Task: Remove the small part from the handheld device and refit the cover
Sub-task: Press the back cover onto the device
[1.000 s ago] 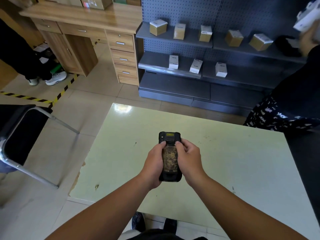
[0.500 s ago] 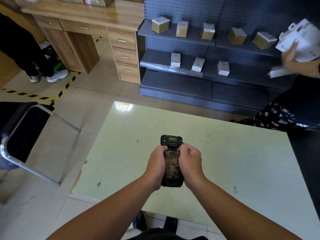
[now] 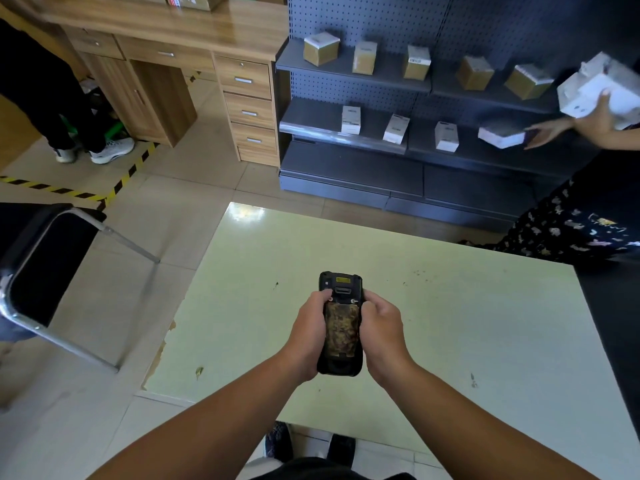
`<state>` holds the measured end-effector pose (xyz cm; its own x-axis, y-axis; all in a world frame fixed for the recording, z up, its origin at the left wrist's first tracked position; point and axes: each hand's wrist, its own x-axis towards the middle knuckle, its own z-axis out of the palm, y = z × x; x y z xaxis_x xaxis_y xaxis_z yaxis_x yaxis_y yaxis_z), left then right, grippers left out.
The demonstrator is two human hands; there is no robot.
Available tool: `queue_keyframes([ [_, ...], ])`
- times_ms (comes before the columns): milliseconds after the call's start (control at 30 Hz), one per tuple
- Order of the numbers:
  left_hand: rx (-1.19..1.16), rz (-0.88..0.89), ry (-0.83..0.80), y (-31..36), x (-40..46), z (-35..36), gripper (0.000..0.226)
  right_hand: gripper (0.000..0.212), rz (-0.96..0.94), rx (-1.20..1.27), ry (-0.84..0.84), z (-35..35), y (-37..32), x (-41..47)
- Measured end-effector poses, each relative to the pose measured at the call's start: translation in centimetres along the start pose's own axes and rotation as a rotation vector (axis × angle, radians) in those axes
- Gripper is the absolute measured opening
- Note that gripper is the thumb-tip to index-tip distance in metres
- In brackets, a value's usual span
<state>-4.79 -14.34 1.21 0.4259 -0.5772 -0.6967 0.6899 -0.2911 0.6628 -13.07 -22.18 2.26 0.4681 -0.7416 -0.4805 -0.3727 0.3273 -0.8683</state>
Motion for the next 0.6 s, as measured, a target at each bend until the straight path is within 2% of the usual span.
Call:
queue_keyframes([
  [133,0.053,0.024,0.023,0.2,0.3,-0.4,0.049,0.056,-0.016,0.044,-0.006,0.2,0.1,-0.4],
  [333,0.004,0.013,-0.008,0.2,0.2,-0.4,0.057,0.050,-0.036,0.032,0.023,0.4,0.1,-0.4],
  [433,-0.012,-0.008,-0.040,-0.3,0.4,-0.6,0.046,0.048,-0.034,0.022,0.068,0.6,0.3,-0.4],
  [600,-0.038,-0.044,-0.059,-0.7,0.7,-1.4,0.050,0.052,-0.024,0.028,0.072,1.1,0.4,-0.6],
])
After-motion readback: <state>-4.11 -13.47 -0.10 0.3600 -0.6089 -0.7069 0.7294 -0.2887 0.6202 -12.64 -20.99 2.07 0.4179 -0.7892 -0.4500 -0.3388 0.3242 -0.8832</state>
